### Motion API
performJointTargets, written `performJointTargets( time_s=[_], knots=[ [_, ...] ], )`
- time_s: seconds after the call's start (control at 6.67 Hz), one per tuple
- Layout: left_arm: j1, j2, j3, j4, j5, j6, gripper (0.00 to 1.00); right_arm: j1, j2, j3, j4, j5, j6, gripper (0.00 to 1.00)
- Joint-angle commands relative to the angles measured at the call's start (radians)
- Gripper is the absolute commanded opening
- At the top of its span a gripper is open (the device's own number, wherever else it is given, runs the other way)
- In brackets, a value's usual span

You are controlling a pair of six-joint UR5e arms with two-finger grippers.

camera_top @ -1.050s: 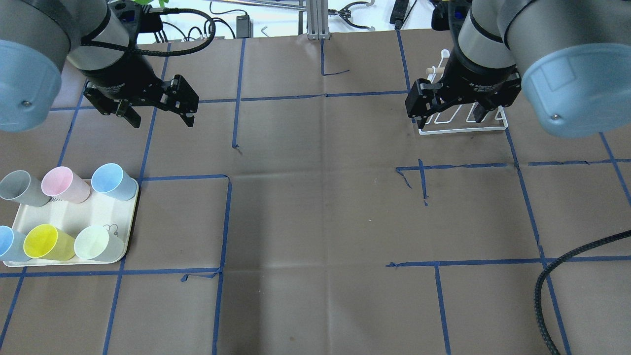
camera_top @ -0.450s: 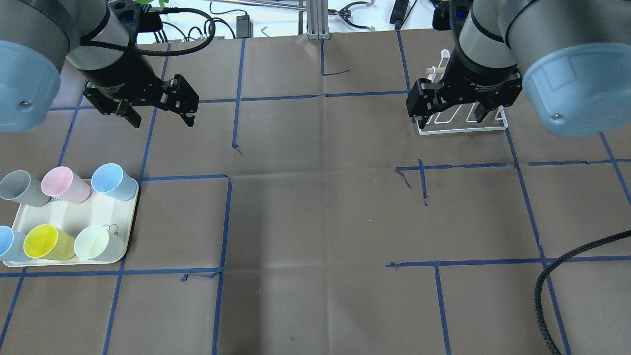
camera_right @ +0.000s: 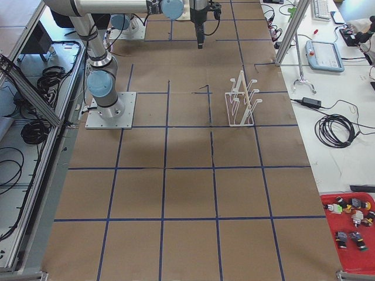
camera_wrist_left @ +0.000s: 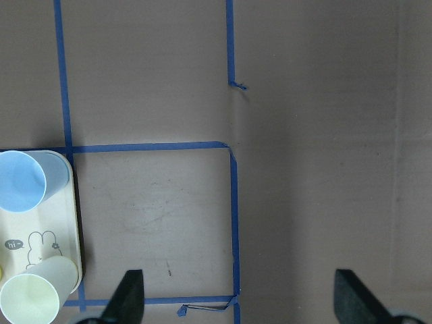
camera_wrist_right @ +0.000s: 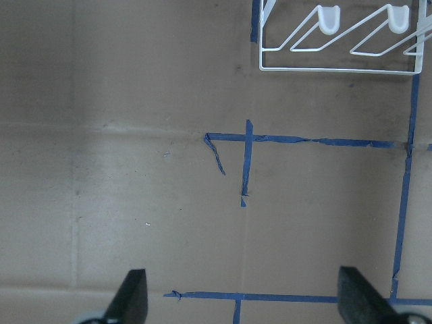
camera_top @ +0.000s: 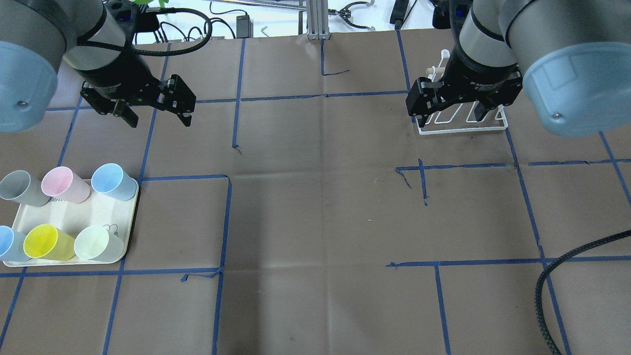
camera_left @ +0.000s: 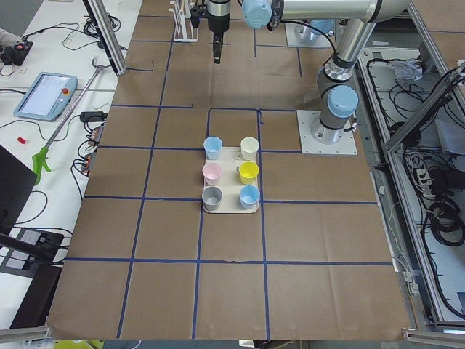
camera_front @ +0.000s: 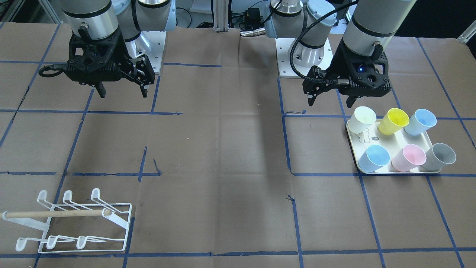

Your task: Transfer IKEA cup to right arm and place on rack

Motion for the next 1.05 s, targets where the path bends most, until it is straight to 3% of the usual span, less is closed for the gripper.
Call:
performJointTargets(
  time_s=[0.0,0.45,0.9],
  knots=[
    [0.086,-0.001,0.000,0.006,0.000,0.104,1.00,0.000,0.000,-0.001,-0.001,0.001,0.000,1.00],
    [0.288,-0.022,-0.014,0.012,-0.005,0.344,1.00,0.000,0.000,-0.003,-0.004,0.005,0.000,1.00],
    [0.354,-0.099,-0.110,0.212,-0.004,0.418,1.00,0.002,0.009,-0.001,-0.039,0.007,0.001,1.00]
  ],
)
